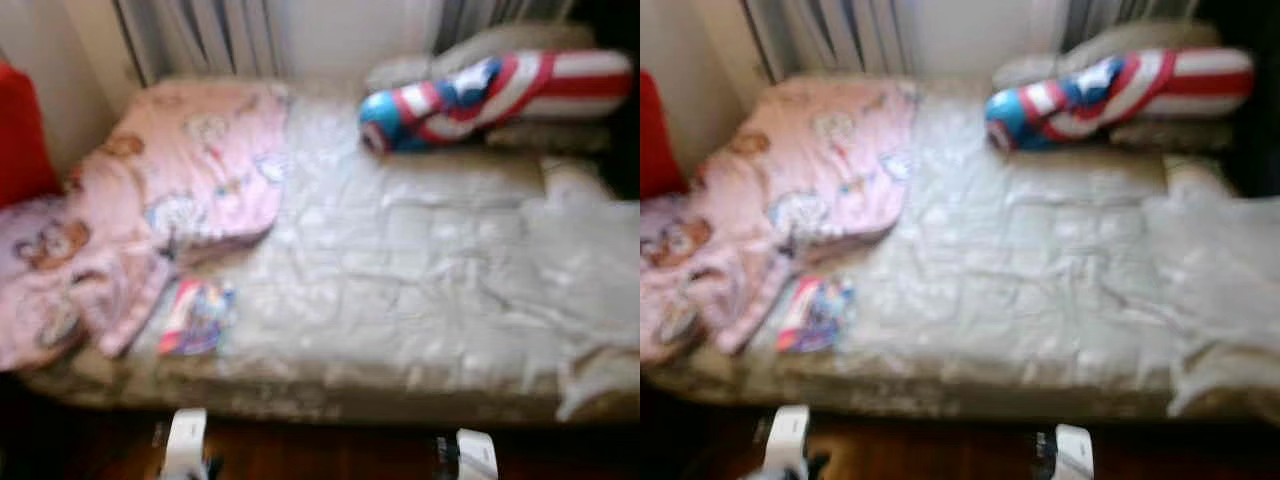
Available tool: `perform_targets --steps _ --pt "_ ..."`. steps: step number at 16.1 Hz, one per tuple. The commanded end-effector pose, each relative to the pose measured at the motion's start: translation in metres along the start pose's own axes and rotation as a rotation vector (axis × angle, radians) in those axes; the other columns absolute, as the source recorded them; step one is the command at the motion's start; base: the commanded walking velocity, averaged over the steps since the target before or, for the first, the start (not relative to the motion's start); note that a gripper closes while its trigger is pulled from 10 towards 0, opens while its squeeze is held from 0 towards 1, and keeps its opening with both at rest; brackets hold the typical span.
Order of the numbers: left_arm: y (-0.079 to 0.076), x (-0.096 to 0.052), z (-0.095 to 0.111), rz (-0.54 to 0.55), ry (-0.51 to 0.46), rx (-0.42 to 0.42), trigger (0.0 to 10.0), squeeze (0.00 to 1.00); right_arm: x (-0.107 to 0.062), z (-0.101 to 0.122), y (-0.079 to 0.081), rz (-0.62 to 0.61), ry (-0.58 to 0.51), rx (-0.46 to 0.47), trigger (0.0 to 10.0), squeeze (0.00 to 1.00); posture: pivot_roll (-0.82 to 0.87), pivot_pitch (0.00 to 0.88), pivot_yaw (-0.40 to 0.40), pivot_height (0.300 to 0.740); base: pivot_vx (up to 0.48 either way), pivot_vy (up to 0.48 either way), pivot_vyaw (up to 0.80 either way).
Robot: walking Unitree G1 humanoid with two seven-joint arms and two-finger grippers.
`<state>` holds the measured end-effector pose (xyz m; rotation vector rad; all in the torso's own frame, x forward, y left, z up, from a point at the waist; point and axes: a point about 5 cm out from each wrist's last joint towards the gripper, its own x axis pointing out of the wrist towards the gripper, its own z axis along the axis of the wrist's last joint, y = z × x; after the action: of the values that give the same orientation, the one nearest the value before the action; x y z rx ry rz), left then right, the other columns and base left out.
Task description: Clean up the room
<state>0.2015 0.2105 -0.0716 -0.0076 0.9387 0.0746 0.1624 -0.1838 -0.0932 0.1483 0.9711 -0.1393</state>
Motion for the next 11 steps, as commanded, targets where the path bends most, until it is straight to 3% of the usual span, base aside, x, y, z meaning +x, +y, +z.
perform_targets --steps 1,11 --pt "-0.0053 -0.0007 -0.0112 -0.013 0.042 0.014 10.0 0.00 -0.0017 -0.0059 -0.0076 -0.019 0.024 -0.007 10.0 0.00 -0.03 0.109 0.030 0.740 0.000 0.281 0.00" --pt "-0.0071 0.0001 -0.0069 -0.021 0.032 0.017 10.0 0.00 -0.0010 -0.0051 -0.0035 -0.008 0.026 -0.023 10.0 0.00 -0.02 0.102 0.032 0.740 0.000 0.281 0.00"
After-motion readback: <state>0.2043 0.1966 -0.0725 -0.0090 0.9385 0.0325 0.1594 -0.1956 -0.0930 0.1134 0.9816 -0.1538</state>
